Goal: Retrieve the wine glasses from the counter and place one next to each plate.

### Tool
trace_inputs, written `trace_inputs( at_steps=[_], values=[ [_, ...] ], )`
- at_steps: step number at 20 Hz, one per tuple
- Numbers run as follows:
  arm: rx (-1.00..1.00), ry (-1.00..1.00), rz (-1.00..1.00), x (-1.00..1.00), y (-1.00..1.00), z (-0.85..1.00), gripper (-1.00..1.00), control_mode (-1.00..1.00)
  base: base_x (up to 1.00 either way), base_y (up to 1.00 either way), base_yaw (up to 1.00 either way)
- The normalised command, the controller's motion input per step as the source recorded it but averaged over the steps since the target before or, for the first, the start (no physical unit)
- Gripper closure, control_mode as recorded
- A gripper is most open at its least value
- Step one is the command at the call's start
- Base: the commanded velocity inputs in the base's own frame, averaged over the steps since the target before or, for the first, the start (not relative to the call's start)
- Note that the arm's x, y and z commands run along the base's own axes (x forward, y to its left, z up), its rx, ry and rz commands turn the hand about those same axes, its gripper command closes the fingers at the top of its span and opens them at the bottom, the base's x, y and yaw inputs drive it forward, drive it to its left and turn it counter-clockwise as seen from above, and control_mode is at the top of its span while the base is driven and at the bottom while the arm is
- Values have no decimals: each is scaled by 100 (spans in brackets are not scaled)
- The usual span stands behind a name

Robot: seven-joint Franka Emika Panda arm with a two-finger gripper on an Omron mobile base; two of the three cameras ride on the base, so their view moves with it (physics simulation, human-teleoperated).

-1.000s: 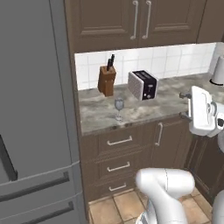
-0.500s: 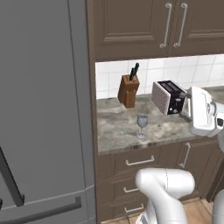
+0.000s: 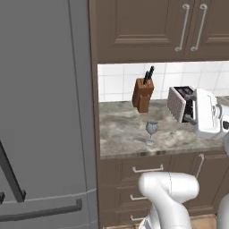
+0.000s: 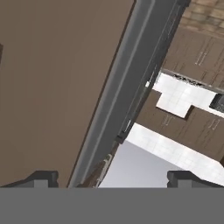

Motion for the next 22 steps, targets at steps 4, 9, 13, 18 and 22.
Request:
trace_inputs(
  at_steps=[4, 9, 13, 18, 22],
  values=[
    [0, 0, 0, 0, 0, 0, -100, 100, 58, -17, 16],
    [0, 0, 0, 0, 0, 0, -100, 100, 49, 0, 4],
    [0, 0, 0, 0, 0, 0, -100, 100, 22, 0, 3],
    [0, 0, 0, 0, 0, 0, -100, 100, 0, 0, 0],
    [0, 0, 0, 0, 0, 0, -100, 100, 0, 0, 0]
  ],
)
